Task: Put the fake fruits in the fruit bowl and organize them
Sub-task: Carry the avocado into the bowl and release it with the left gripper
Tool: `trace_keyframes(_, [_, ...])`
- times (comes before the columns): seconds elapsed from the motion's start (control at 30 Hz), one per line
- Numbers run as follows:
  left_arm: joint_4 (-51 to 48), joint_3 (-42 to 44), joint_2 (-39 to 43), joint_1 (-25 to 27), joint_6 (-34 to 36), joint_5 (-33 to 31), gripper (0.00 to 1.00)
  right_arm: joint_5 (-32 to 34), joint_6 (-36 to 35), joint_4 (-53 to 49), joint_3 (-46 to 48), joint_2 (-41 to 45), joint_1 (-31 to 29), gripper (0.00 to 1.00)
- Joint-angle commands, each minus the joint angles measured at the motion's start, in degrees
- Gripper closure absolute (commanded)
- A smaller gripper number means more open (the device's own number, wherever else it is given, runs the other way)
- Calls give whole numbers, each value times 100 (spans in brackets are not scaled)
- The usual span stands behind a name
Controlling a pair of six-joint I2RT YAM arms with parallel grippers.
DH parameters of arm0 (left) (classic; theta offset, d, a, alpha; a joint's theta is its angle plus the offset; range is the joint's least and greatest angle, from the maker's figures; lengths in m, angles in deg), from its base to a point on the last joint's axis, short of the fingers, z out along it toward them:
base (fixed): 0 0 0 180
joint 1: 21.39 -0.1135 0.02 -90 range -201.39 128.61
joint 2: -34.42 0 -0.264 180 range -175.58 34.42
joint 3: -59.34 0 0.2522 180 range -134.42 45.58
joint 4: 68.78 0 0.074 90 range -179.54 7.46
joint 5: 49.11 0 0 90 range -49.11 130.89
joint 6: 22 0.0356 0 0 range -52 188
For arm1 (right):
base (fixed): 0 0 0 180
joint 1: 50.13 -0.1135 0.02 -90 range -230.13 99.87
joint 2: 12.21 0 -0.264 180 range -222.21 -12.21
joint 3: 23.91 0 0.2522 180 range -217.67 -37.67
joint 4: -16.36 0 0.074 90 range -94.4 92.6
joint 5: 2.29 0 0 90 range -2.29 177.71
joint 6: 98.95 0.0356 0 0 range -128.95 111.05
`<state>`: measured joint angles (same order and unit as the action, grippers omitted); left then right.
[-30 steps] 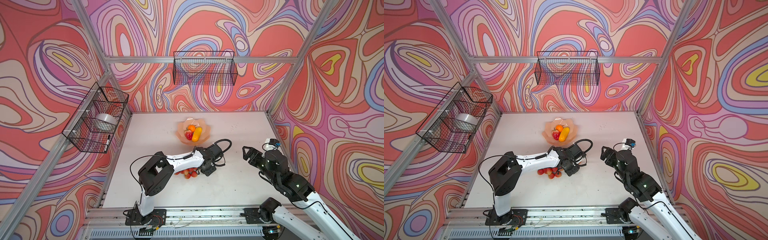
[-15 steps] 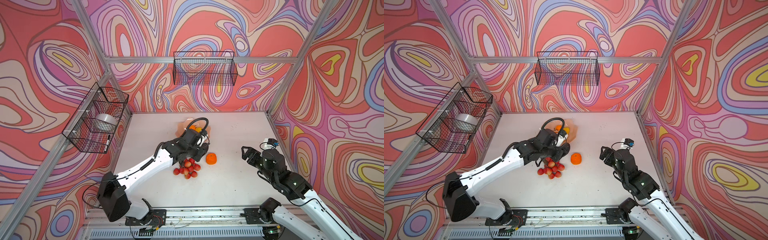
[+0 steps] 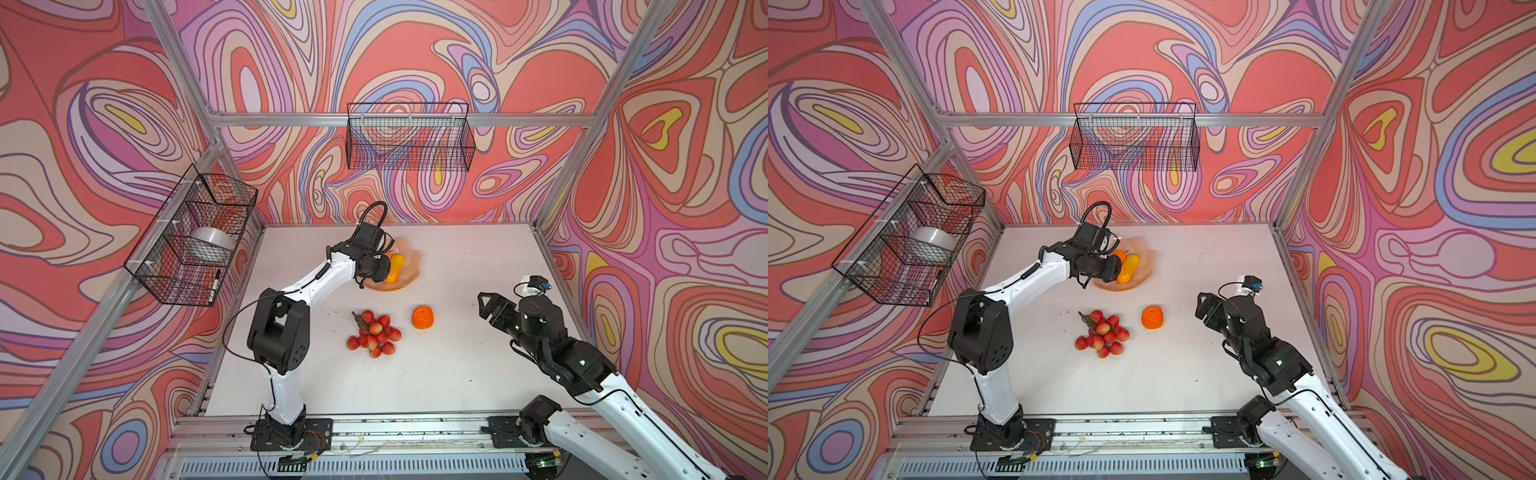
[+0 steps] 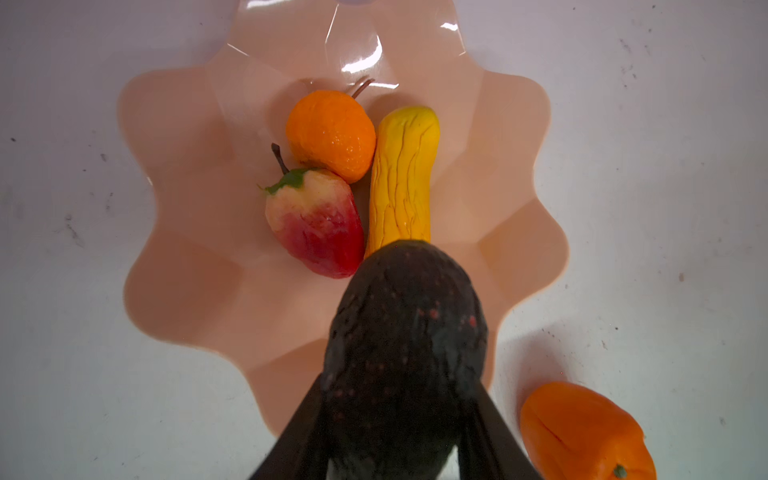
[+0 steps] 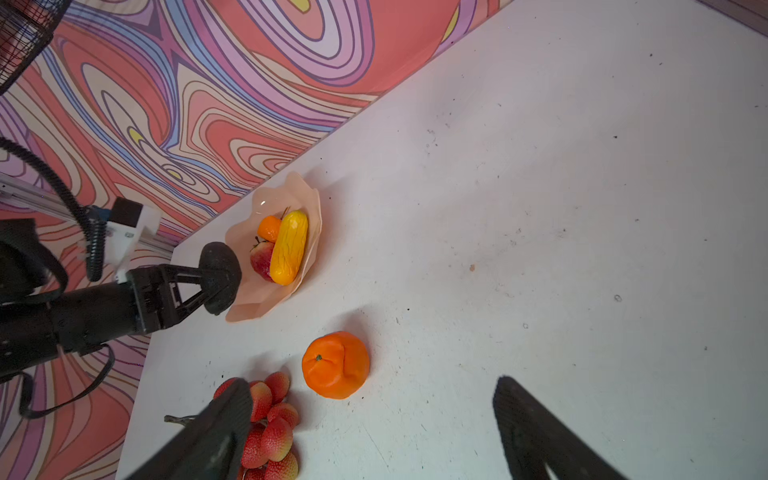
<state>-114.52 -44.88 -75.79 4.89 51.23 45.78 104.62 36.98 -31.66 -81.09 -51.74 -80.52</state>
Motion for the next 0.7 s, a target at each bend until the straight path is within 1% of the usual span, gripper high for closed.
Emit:
trace_keyframes(0.0, [-431, -529, -359, -22, -268, -132, 64, 15, 96, -103, 112, 134, 25, 5])
trace_keyframes(0.1, [-573, -730, -579, -29, -367, -229, 65, 58, 104, -199, 119, 207, 25, 5])
trace_keyframes(0.27, [-404, -560, -601, -36, -449, -245, 62, 89, 109, -187, 163, 188, 23, 5])
trace_keyframes(0.67, [-544, -689, -914, -36, -586, -273, 60, 60, 74, -107, 149, -57, 21, 5])
